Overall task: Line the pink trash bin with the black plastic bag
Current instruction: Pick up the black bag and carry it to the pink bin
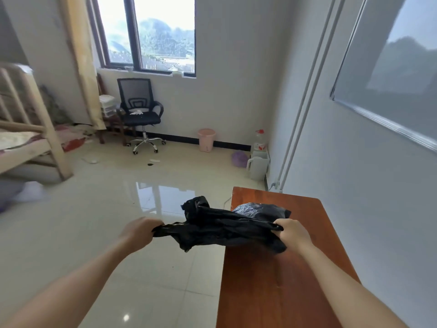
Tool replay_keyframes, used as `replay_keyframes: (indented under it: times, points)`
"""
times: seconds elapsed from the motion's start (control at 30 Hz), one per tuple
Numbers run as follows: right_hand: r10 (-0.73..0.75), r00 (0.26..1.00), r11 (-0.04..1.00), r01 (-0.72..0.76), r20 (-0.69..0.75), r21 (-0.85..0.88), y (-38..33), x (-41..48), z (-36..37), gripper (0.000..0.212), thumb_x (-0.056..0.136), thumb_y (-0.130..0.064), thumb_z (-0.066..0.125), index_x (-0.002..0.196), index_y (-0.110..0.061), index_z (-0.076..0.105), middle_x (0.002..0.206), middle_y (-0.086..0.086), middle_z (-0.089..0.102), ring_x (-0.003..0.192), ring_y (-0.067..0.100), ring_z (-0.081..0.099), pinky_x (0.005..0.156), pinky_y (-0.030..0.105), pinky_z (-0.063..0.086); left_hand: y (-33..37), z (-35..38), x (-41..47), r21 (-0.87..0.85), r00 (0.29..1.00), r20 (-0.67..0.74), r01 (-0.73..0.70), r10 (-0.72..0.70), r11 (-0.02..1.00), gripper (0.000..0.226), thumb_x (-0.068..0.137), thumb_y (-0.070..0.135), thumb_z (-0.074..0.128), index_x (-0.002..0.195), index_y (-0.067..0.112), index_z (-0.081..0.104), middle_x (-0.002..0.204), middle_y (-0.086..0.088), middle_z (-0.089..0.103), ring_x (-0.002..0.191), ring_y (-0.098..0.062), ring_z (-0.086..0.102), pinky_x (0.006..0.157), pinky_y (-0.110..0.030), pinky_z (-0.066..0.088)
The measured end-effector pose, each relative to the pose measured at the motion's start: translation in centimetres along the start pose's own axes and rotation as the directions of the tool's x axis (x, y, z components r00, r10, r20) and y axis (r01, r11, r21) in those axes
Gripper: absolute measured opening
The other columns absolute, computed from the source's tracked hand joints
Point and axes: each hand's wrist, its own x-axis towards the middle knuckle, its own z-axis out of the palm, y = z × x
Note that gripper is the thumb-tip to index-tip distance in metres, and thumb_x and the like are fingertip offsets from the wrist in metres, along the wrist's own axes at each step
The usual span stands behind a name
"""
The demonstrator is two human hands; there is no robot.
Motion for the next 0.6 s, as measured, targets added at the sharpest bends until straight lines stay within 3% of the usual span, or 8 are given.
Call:
replay_keyframes:
  times: [0.13, 0.2, 0.27, 0.37, 0.4, 0.47, 0.6]
  points:
    - [-0.032, 0.999, 0.999, 0.032, -0.018, -0.007, -5.6, 0.9, 2.2, 0.015, 0.089, -0.015, 0.052, 0.093, -0.011, 0.067, 0.096, 0.011, 0.071, 0.089, 0.029, 0.062, 0.064, 0.03, 0.039, -6.6, -1.6, -1.4, 0.015, 0.994, -0.022, 0.105, -0.104, 0.994, 0.029, 0.083, 0.0, 0.039, 0.081, 0.026, 0.051, 0.088, -0.002, 0.06, 0.086, -0.025, 0.058, 0.053, -0.026, 0.029]
    - [-0.051, 0.998, 0.999, 0.051, -0.036, -0.006, -9.6, 1.6, 4.0, 0.016, 0.089, -0.013, 0.051, 0.09, -0.01, 0.066, 0.095, 0.012, 0.07, 0.085, 0.029, 0.06, 0.064, 0.032, 0.039, -9.8, -2.6, -2.2, 0.039, 0.992, -0.039, 0.119, -0.118, 0.992, 0.036, 0.086, 0.006, 0.043, 0.115, 0.025, 0.054, 0.119, -0.003, 0.061, 0.112, -0.025, 0.055, 0.072, -0.028, 0.04]
    - [-0.08, 0.996, 0.997, 0.08, -0.033, -0.014, -13.4, 2.2, 5.6, 0.017, 0.088, -0.012, 0.05, 0.088, -0.009, 0.066, 0.094, 0.014, 0.07, 0.083, 0.029, 0.061, 0.064, 0.034, 0.042, -12.2, -3.4, -2.7, 0.084, 0.997, -0.012, 0.072, -0.072, 0.994, 0.073, 0.083, 0.028, 0.057, 0.145, 0.027, 0.019, 0.15, -0.003, 0.032, 0.137, -0.025, 0.031, 0.102, -0.034, 0.033]
    - [-0.129, 0.991, 0.991, 0.127, -0.037, -0.042, -19.6, 3.1, 8.1, 0.016, 0.087, -0.014, 0.052, 0.092, -0.01, 0.067, 0.097, 0.013, 0.071, 0.09, 0.031, 0.062, 0.064, 0.033, 0.04, -15.0, -4.5, -2.9, 0.111, 0.996, 0.008, -0.092, 0.091, 0.99, 0.111, 0.071, 0.052, 0.068, 0.141, 0.042, -0.018, 0.158, -0.01, -0.003, 0.145, -0.028, -0.003, 0.117, -0.042, 0.01]
    - [-0.145, 0.989, 0.989, 0.143, -0.04, -0.046, -21.5, 3.4, 8.9, 0.016, 0.087, -0.015, 0.053, 0.094, -0.012, 0.067, 0.099, 0.012, 0.071, 0.092, 0.032, 0.062, 0.066, 0.032, 0.04, -15.8, -4.7, -2.6, 0.133, 0.987, -0.016, -0.154, 0.158, 0.979, 0.116, 0.07, 0.056, 0.067, 0.129, 0.051, -0.033, 0.157, -0.011, -0.01, 0.144, -0.027, -0.011, 0.118, -0.041, 0.004]
    - [-0.168, 0.986, 0.984, 0.166, -0.023, -0.063, -24.0, 3.7, 9.8, 0.015, 0.087, -0.018, 0.053, 0.093, -0.015, 0.067, 0.099, 0.01, 0.071, 0.094, 0.031, 0.062, 0.072, 0.035, 0.044, -15.9, -4.6, -1.8, 0.196, 0.962, -0.049, -0.253, 0.267, 0.947, 0.124, 0.069, 0.062, 0.063, 0.106, 0.052, -0.055, 0.155, -0.012, -0.021, 0.138, -0.024, -0.027, 0.114, -0.038, -0.011]
    - [-0.207, 0.977, 0.969, 0.212, 0.045, -0.128, -27.8, 4.7, 11.2, 0.017, 0.088, -0.017, 0.052, 0.095, -0.01, 0.066, 0.097, 0.01, 0.071, 0.091, 0.028, 0.062, 0.072, 0.037, 0.047, -16.0, -4.1, 0.8, 0.214, 0.933, -0.043, -0.34, 0.356, 0.916, 0.118, 0.068, 0.064, 0.064, 0.115, 0.047, -0.043, 0.139, -0.004, -0.038, 0.128, -0.026, -0.042, 0.106, -0.042, -0.022]
